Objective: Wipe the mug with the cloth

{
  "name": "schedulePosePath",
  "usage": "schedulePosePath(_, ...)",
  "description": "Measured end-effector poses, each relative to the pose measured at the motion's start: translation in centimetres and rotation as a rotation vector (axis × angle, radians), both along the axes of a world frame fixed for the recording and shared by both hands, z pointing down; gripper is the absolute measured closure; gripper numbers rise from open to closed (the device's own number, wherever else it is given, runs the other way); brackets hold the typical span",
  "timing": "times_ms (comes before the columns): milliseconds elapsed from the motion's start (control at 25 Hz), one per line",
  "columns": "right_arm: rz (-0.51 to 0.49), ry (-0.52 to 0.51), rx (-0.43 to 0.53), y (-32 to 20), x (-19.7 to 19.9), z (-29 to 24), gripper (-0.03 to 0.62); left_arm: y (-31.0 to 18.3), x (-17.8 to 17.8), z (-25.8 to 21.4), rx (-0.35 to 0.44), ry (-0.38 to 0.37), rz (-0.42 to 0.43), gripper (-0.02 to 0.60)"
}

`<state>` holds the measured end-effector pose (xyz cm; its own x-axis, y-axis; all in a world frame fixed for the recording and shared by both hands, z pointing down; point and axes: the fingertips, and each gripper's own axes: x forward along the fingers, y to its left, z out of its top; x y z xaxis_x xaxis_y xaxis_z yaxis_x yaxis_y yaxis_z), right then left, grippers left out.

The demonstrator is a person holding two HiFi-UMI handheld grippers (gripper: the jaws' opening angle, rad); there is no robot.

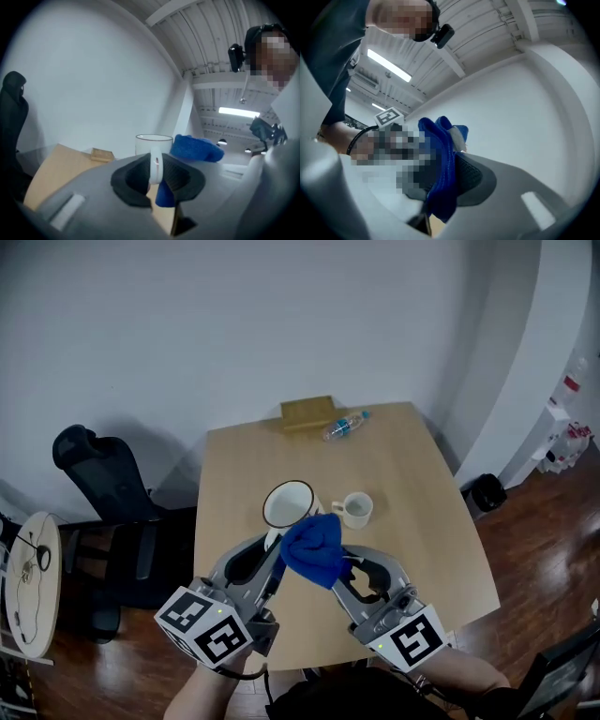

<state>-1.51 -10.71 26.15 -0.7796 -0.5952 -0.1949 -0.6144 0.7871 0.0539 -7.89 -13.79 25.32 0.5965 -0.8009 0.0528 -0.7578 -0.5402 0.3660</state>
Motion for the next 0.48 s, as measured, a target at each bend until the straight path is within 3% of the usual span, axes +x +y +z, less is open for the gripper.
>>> schedulePosePath(200,0.016,-0.054,0.055,-1.4,3.0,-1.6,0.499,1.2,0.2,-1.3,0.032,0.024,0.076,0.515)
schedulePosePath(360,-0.009,-0.15,-0.068,-2.5,5.4,-1.2,0.499,3.0,0.0,-2.4,0.061,0.039,0.156,0.515)
schedulePosePath(480,-0.128,-0.235,-0.191,-3.4,6.4,-0.4,0.499,4.9,1.1,-3.3,0.088,0.029,0.265,0.515)
